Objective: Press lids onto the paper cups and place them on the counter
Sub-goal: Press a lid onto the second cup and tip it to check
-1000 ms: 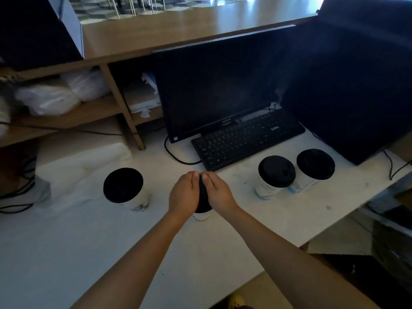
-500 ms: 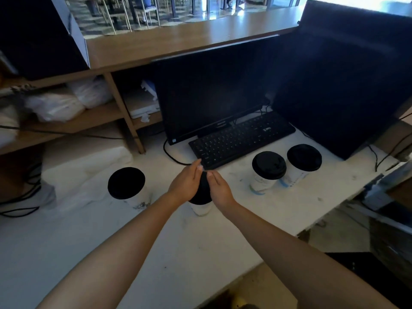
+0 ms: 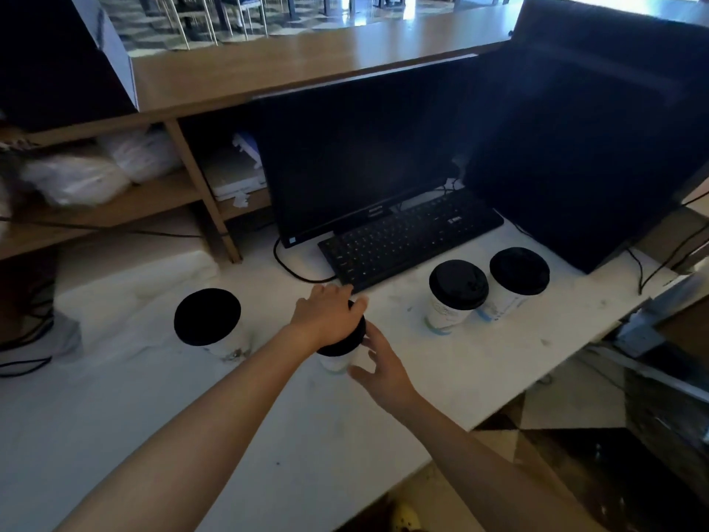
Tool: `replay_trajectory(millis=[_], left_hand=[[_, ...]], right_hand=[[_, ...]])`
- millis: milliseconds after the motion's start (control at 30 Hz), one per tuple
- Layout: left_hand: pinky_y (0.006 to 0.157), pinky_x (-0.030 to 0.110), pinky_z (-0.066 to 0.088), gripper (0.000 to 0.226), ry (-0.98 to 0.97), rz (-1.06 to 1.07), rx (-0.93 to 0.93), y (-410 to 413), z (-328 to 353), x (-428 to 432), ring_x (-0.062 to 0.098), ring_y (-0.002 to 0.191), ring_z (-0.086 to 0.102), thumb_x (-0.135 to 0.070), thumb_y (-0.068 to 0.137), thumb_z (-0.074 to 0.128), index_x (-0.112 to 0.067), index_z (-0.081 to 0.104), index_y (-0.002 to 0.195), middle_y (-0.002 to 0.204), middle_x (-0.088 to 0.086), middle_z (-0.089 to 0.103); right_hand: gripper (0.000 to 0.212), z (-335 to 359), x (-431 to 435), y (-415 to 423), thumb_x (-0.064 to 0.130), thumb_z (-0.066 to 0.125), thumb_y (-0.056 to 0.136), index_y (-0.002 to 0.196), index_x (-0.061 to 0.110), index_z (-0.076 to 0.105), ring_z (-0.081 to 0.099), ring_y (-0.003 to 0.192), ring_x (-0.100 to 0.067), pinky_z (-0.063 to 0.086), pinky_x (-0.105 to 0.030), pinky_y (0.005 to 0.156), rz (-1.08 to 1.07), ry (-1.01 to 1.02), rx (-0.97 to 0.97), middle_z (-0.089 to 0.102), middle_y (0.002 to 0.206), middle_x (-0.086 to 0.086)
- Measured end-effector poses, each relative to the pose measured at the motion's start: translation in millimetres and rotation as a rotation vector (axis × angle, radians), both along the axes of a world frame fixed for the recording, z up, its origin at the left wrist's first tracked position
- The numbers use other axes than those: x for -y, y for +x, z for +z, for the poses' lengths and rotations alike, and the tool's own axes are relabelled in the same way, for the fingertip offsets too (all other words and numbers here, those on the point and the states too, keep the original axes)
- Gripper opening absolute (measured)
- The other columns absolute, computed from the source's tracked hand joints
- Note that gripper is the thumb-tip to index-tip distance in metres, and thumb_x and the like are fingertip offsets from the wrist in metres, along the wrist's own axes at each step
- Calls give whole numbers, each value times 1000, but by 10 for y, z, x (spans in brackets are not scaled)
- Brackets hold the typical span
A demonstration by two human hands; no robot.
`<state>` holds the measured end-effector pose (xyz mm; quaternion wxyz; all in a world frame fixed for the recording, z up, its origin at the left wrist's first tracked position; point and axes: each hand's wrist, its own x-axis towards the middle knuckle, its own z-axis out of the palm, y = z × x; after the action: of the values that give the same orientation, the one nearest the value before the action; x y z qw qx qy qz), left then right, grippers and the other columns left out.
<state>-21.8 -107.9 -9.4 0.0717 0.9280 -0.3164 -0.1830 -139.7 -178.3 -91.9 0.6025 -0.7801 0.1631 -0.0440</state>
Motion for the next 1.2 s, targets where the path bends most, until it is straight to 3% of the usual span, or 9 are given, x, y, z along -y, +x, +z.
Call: replay_trajectory(millis=[67, 367, 533, 667, 833, 967, 1033, 1100, 1200], left_hand=[[103, 46, 33, 57, -20, 58, 91, -108, -67, 29, 27, 134, 32, -48, 98, 19, -16, 28, 145, 147, 9, 37], [96, 42, 36, 53, -60, 27, 228, -114, -194, 19, 25, 128, 38, -43, 99, 23, -13, 33, 141, 140, 7, 42], [94, 41, 36, 51, -20, 34, 229, -97, -180, 31, 24, 128, 37, -43, 99, 24, -13, 35, 139, 140, 6, 42], [104, 43, 30, 55, -41, -68, 160, -31, -135, -22, 22, 137, 28, -47, 98, 23, -18, 30, 144, 149, 5, 34], [105, 45, 31, 56, -98, 54, 130, -9, -41, -50, 27, 136, 31, -48, 98, 25, -16, 32, 144, 147, 9, 38], [95, 47, 37, 58, 1, 329, 119, -179, -55, -10, 34, 126, 38, -49, 98, 21, -11, 34, 140, 137, 15, 43], [95, 46, 38, 56, -25, 277, 166, -182, -103, -40, 32, 126, 38, -49, 98, 24, -14, 37, 139, 137, 12, 44], [95, 41, 38, 49, -95, 163, 193, -120, -129, -129, 26, 125, 41, -48, 97, 30, -20, 45, 135, 136, 6, 48], [92, 34, 38, 37, -183, 52, 123, -21, -144, -252, 19, 120, 46, -44, 97, 36, -26, 57, 121, 127, -3, 56]], right_hand=[[75, 18, 39, 99, 5, 70, 80, 141, 18, 28, 40, 120, -4, 29, 6, 88, 68, 49, -10, 42, 136, 6], [99, -187, 274, 442, 25, 79, 72, 147, 29, 15, 35, 135, -6, 34, -29, 110, 352, 129, -147, 34, 149, 10], [88, -267, 230, 428, 15, 76, 77, 146, 22, 22, 40, 127, -1, 35, 0, 92, 289, 191, -99, 41, 138, 14], [82, -271, 129, 394, 12, 76, 76, 141, 23, 28, 44, 117, 0, 36, 4, 82, 165, 198, -22, 45, 128, 15], [73, -222, -103, 334, 11, 79, 72, 132, 22, 38, 50, 106, -1, 38, 3, 77, -46, 192, 59, 52, 120, 9], [56, -183, -339, 328, 4, 72, 79, 124, 24, 46, 60, 102, 0, 52, -18, 81, -164, 394, 118, 59, 118, 3], [46, -182, -427, 267, 10, 63, 88, 128, 20, 44, 59, 108, -11, 52, -24, 82, -166, 413, 88, 57, 124, -6], [52, -213, -395, 194, 11, 65, 85, 130, 18, 39, 56, 110, -21, 46, -25, 84, -132, 148, 23, 55, 124, -7], [60, -219, -206, 190, 4, 70, 80, 131, 11, 38, 55, 111, -18, 44, -13, 82, -6, 110, 61, 54, 119, -2]])
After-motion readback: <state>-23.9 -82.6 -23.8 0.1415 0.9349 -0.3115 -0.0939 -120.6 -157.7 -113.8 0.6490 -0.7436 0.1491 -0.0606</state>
